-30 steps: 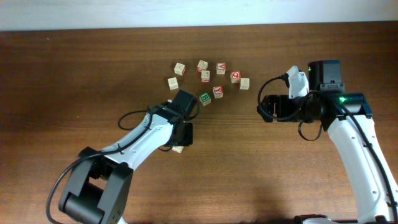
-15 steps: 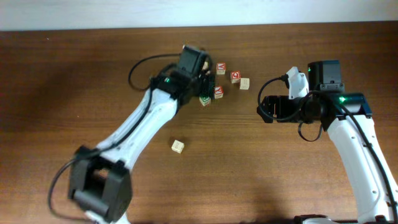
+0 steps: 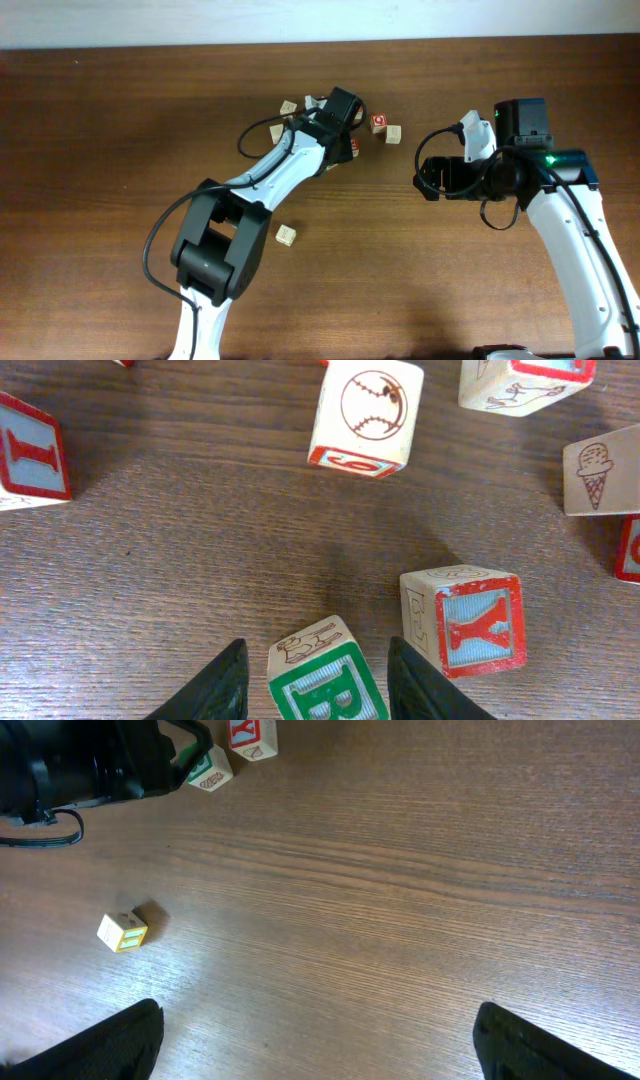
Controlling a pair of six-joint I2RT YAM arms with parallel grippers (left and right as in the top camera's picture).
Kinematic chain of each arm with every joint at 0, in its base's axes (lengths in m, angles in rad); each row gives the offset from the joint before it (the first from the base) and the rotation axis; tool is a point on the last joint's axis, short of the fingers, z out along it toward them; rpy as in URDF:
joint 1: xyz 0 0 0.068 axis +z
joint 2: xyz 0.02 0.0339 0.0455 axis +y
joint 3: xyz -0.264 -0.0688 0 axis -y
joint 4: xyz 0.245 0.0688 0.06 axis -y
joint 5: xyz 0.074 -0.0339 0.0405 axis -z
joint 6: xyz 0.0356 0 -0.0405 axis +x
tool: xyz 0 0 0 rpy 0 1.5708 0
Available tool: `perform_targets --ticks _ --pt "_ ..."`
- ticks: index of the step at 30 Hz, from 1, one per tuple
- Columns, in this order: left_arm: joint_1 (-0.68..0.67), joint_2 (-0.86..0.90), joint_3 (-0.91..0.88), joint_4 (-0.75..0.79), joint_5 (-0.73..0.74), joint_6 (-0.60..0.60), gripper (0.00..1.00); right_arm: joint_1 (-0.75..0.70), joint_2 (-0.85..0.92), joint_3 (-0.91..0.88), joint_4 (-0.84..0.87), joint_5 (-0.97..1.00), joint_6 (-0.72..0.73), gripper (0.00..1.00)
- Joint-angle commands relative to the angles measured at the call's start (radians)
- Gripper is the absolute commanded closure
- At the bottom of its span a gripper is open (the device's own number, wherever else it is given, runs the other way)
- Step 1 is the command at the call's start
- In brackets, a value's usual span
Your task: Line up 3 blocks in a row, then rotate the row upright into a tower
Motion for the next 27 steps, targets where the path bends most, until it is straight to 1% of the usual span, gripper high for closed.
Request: perform_targets --ticks 1,3,6,7,8,9,11,12,13,14,15,17,18,20,22,23,24,25,26,27 --pt "-0.004 0.073 0.015 0.014 -0.013 -0.008 0.57 -0.003 0.0 0.012 -0.009 -0.001 -0.008 0.01" --pt "-0.004 0.074 0.016 0.015 -0.011 -0.007 0.7 -0.003 0.0 0.012 -0.012 0.006 -0.008 0.01" --pt "-0.004 0.069 0.023 -0.004 -0.011 -0.006 0.82 -0.003 0.0 0.012 -0.015 0.006 -0.012 0.01" --pt "-0.004 0.067 0.048 -0.04 -0.01 0.019 0.83 -0.003 0.0 0.012 -0.015 0.006 -0.012 0.01" --pt "-0.004 0.067 0.098 -0.108 -0.011 0.064 0.85 -0.003 0.0 0.012 -0.015 0.006 -0.012 0.01" --pt "-0.004 0.067 0.174 -0.218 -0.01 0.106 0.84 -0.003 0.0 0.012 -0.016 0.006 -0.012 0.01" --pt "-0.004 0.067 0.33 -0.472 -0.01 0.2 0.88 -0.003 0.0 0.012 -0.016 0.006 -0.012 0.01" --pt "-0.004 0.066 0.379 -0.555 0.0 0.243 0.87 -0.003 0.0 0.012 -0.015 0.006 -0.015 0.01" --pt "-0.004 0.065 0.422 -0.647 0.058 0.32 0.86 -0.003 0.0 0.012 -0.015 0.006 -0.016 0.01" --pt "-0.004 0.062 0.451 -0.721 0.08 0.34 0.89 -0.003 0.0 0.012 -0.015 0.006 -0.016 0.01" --pt "-0.004 0.056 0.461 -0.75 0.08 0.351 0.9 -0.003 0.0 0.012 -0.015 0.006 -0.016 0.01" --pt "-0.004 0.004 0.465 -0.811 0.08 0.386 0.89 -0.003 0.0 0.012 -0.015 0.006 -0.016 0.01" --pt "-0.004 -0.042 0.465 -0.843 0.077 0.397 0.89 -0.003 0.0 0.012 -0.014 0.006 -0.016 0.01" --pt "-0.004 -0.126 0.465 -0.904 0.068 0.404 0.9 -0.003 0.0 0.012 -0.015 0.006 -0.015 0.01" --pt "-0.004 -0.167 0.464 -0.979 0.08 0.399 0.88 -0.003 0.0 0.012 -0.014 0.006 -0.015 0.01" --pt "-0.005 -0.167 0.455 -0.994 0.104 0.395 0.87 -0.003 0.0 0.012 -0.01 0.006 -0.015 0.01" --pt "-0.011 -0.167 0.398 -0.975 0.134 0.394 0.87 -0.003 0.0 0.012 -0.002 0.006 -0.015 0.01" --pt "-0.024 -0.167 0.299 -0.916 0.142 0.389 0.86 -0.003 0.0 0.012 0.005 0.006 -0.016 0.01" --pt "-0.033 -0.167 0.169 -0.812 0.196 0.388 0.86 -0.003 0.0 0.012 0.008 0.006 -0.016 0.01" --pt "-0.033 -0.167 0.02 -0.682 0.258 0.36 0.86 -0.003 0.0 0.012 0.008 0.006 -0.016 0.01"
